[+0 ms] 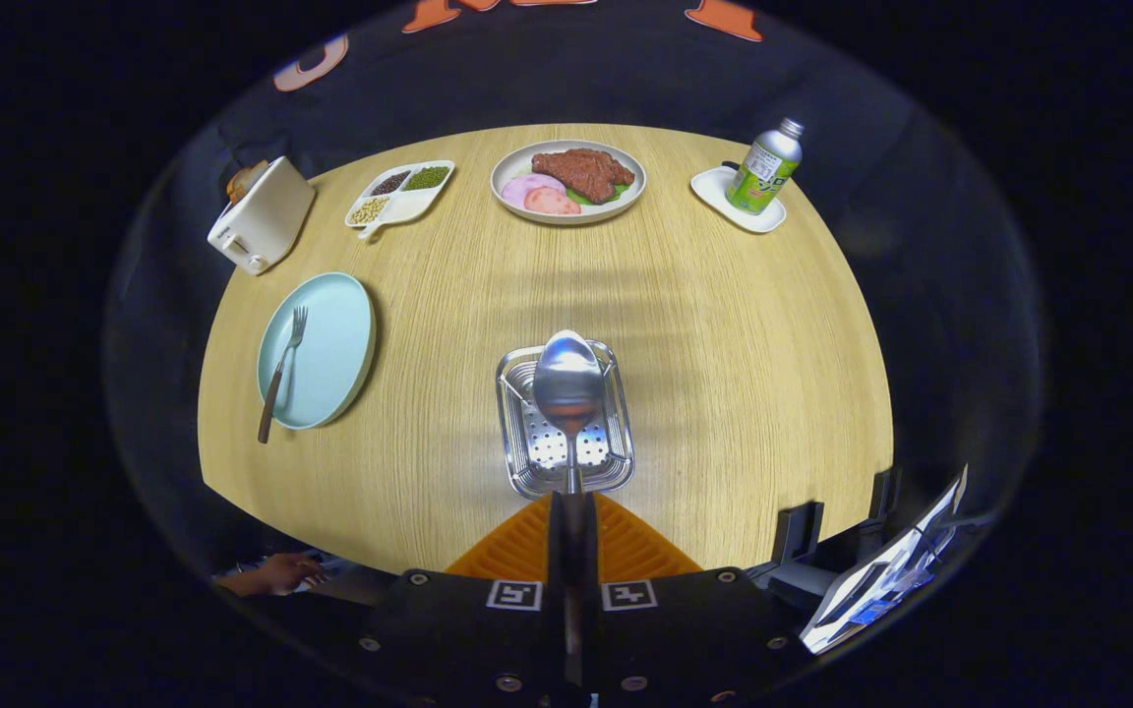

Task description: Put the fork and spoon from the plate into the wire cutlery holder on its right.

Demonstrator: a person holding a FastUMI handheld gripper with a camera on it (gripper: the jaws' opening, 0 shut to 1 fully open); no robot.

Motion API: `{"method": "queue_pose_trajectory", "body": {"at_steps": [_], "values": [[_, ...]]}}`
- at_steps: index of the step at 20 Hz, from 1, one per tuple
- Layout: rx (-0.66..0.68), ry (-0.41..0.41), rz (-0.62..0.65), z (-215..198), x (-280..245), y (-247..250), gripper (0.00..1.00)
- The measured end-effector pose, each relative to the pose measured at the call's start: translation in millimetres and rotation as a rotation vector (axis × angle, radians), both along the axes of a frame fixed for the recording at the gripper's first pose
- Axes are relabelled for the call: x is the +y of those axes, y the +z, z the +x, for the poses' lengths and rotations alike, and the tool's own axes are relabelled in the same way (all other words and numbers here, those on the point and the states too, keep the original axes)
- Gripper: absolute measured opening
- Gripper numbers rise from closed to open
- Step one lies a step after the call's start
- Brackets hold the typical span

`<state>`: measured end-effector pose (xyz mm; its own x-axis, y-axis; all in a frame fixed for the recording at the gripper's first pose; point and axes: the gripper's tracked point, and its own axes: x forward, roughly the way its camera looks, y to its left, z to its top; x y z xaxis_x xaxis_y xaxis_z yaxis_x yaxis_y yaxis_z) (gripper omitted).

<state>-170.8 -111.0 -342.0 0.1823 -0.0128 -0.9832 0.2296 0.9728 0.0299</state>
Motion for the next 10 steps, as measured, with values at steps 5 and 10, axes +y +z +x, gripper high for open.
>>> {"method": "queue_pose_trajectory", "body": {"at_steps": [5,10], "values": [[-0.023,0.042,-0.002,2.2,-6.3,9.0,0.12],[-0.038,0.036,-0.011,12.7,-10.3,-1.6,0.12]]}}
